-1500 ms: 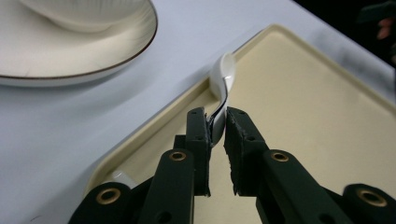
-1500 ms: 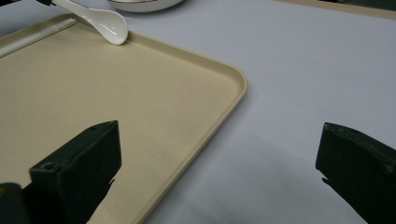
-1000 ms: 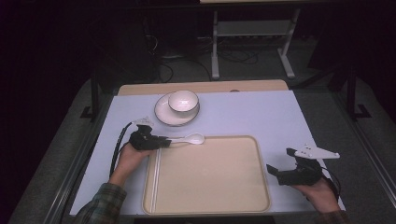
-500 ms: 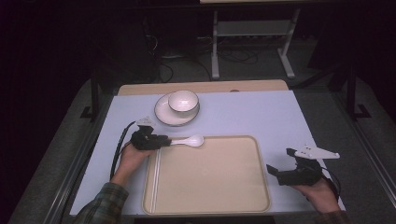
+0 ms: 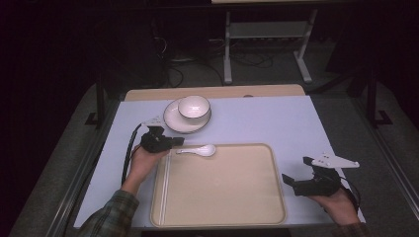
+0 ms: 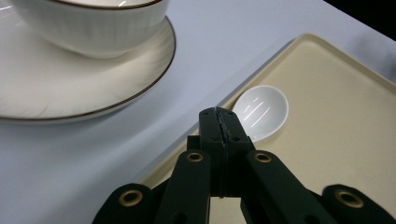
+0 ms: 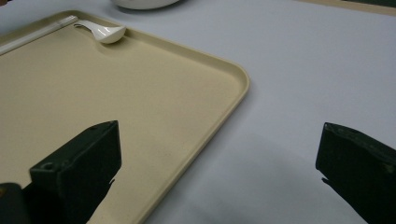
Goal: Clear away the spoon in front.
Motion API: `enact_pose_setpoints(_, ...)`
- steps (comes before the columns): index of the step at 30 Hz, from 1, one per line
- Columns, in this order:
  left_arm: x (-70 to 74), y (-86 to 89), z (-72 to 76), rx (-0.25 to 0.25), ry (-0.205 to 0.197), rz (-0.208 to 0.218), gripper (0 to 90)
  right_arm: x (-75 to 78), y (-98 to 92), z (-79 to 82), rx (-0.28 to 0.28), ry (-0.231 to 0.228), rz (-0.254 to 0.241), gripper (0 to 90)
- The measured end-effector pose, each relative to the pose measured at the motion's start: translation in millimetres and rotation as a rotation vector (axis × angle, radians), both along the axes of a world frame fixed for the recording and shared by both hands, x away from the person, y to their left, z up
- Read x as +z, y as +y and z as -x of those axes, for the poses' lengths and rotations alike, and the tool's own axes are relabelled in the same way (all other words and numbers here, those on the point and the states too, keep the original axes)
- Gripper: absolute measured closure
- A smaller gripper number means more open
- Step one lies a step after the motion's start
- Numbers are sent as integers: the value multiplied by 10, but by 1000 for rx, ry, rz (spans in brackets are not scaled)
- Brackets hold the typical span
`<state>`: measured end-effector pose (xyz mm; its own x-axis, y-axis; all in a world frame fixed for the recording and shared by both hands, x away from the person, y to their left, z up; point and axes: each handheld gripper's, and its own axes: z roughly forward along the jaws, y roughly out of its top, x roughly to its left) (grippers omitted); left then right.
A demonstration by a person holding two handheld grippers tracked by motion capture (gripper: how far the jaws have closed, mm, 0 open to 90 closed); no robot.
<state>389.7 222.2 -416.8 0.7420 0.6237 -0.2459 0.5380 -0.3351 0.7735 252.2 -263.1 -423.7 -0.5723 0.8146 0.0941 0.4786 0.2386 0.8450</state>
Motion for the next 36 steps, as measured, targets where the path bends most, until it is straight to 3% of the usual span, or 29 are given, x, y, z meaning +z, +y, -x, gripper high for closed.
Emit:
enact_pose_setpoints(12, 40, -505, -126, -54, -6, -11, 896, -4, -3, -4, -1, -1, 2, 0)
enact_pose_setpoints(28, -100, -915, -276, -82, 19, -50, 895, -3, 3, -4, -3, -5, 4, 0)
enact_pose_setpoints(36, -205, -1015, -272, -107, 45, -88, 896, -1, -2, -6, -4, -6, 4, 0)
